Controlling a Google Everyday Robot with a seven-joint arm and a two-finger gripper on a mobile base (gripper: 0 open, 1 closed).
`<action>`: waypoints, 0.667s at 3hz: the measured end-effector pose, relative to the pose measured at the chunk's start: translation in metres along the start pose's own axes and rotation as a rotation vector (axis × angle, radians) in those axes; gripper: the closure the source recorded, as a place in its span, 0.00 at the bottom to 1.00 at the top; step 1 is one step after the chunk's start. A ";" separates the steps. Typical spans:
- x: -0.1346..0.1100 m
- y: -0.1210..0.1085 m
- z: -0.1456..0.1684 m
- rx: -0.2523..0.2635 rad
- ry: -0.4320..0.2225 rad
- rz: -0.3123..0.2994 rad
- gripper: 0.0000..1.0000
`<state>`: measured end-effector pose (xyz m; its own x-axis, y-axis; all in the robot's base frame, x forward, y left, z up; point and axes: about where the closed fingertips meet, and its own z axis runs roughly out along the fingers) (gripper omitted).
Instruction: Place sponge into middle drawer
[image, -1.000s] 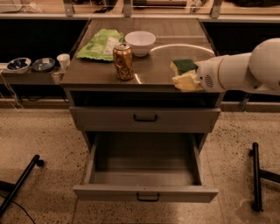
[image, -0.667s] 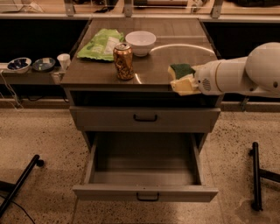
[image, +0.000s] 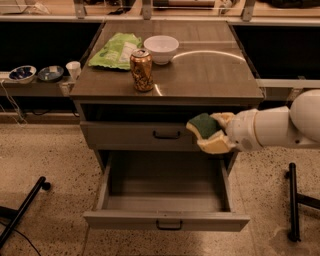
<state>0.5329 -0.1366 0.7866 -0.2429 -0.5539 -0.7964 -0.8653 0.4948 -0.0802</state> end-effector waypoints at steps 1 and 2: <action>0.004 0.006 -0.002 -0.016 0.009 -0.098 1.00; 0.032 0.005 0.044 -0.077 0.031 -0.066 1.00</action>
Offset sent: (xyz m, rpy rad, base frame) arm 0.0339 0.0401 -0.1562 0.0062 0.1531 0.1677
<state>0.5401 -0.1228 0.7348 -0.1962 -0.6045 -0.7721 -0.9107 0.4042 -0.0851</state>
